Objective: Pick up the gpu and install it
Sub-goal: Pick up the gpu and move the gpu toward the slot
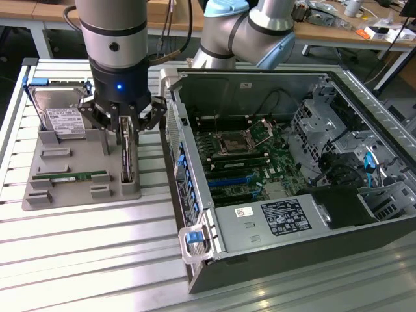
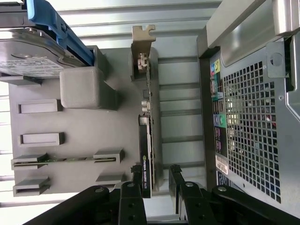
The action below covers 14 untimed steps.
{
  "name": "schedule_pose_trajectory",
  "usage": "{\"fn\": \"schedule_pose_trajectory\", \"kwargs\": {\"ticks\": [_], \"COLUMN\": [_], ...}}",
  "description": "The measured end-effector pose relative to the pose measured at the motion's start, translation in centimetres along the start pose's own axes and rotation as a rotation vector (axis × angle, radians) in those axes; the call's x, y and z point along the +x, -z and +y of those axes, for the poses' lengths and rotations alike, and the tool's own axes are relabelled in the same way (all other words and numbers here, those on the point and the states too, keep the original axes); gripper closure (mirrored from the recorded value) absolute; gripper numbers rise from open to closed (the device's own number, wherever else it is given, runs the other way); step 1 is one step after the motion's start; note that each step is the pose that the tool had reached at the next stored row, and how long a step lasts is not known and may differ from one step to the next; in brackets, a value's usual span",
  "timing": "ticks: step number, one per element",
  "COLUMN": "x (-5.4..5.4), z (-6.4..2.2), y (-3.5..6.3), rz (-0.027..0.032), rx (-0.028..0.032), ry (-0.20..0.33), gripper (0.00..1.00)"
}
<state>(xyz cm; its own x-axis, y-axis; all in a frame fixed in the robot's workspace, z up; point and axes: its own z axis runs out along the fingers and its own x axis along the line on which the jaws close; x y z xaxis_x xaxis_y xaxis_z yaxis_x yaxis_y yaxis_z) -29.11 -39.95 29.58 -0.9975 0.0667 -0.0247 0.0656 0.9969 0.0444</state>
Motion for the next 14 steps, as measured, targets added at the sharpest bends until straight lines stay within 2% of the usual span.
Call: {"fn": "schedule_pose_trajectory", "kwargs": {"ticks": [14], "x": [0.02], "z": [-0.06], "y": [-0.94], "rz": [0.0000], "rx": [0.0000], "ry": [0.000], "gripper": [0.64]}}
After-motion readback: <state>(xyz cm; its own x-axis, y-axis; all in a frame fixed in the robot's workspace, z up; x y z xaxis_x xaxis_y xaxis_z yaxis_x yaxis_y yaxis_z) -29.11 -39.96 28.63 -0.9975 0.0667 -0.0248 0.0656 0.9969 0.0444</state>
